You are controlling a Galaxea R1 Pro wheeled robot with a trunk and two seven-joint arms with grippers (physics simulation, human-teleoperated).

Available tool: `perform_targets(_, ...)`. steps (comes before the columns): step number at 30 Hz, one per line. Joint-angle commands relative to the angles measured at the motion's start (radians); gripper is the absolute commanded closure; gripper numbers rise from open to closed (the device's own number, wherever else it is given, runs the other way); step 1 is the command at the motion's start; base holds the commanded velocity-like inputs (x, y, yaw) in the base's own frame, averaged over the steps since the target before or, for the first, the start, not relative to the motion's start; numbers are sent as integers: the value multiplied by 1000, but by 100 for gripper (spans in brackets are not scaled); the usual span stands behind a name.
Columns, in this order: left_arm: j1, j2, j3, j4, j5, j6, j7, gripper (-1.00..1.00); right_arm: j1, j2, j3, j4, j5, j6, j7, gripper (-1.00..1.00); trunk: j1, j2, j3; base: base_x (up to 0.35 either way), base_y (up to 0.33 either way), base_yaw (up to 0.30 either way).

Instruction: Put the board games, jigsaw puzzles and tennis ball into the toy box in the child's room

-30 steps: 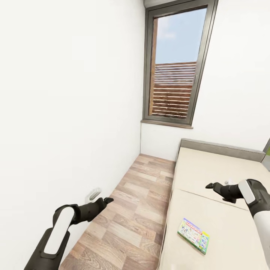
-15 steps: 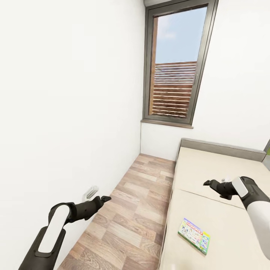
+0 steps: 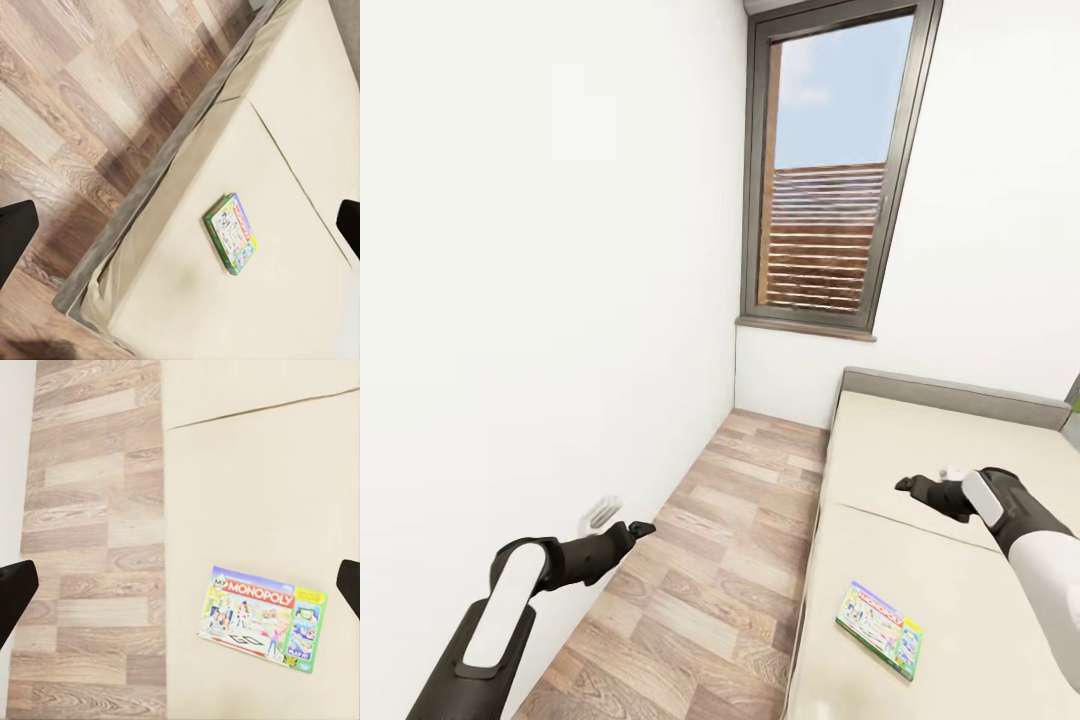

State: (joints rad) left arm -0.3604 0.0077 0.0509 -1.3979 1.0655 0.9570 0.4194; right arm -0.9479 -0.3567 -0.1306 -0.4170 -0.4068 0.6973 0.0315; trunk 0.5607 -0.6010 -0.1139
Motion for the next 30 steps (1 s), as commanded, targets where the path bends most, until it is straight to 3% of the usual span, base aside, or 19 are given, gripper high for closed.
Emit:
perform_targets(1,-2,0,0,2,11,3,10,-100,-1,0,2,-1,4,3,6,-100,4,-9,-5,0,0,0)
perform_targets(14,-11,-4,-3,19,14,4,8,-100,-3,2,29,-6,4,5,11,-100,54,-100,-46,0,0,-42)
perform_targets(30,-12,-8,-22,17,15,3,10,-100,-3,5,34,-9,2,11,11,-100,115,-212,-96,0,0,-222)
